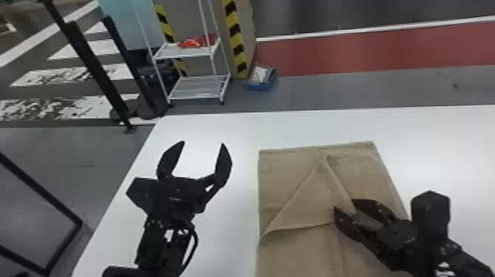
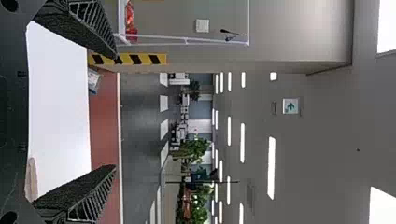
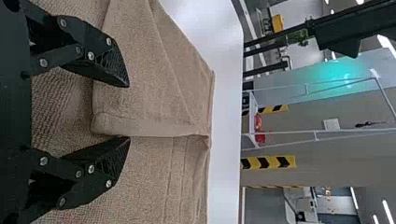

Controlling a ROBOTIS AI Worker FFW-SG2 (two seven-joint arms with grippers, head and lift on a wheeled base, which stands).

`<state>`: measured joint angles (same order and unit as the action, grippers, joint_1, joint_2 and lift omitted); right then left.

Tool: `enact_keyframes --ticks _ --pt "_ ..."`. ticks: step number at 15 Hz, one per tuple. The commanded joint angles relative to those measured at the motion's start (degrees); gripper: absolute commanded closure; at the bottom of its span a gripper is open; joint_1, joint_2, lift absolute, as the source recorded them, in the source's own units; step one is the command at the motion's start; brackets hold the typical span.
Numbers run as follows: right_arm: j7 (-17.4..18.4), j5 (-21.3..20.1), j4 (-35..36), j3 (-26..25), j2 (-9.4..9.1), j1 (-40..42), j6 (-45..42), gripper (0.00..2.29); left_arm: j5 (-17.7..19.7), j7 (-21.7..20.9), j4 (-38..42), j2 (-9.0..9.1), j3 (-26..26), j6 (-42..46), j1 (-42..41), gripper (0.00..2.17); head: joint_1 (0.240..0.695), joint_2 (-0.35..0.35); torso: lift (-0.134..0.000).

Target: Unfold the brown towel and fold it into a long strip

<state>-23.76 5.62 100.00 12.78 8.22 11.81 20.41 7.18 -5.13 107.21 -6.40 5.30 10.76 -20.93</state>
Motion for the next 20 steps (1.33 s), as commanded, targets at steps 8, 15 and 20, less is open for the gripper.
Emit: enact_keyframes --ticks 8,15,20 --pt "0.0 -0.2 0.5 1.4 -0.31 -1.6 1.9 1.11 -1.1 -0.5 -2.0 -0.28 -0.3 -0.5 0.9 0.04 0.695 0.271 -0.117" --pt "-1.7 3.0 4.7 -6.6 0.31 2.9 -3.9 1.78 -2.5 -2.9 -5.9 -0.28 -2.4 -1.4 4.3 0.04 0.695 0.239 -0.117" --pt "-6.4 11.4 8.3 -27.3 0.83 6.3 -2.9 1.78 -3.2 -4.0 -10.1 -0.28 -3.9 -1.6 7.4 0.04 0.695 0.094 -0.117"
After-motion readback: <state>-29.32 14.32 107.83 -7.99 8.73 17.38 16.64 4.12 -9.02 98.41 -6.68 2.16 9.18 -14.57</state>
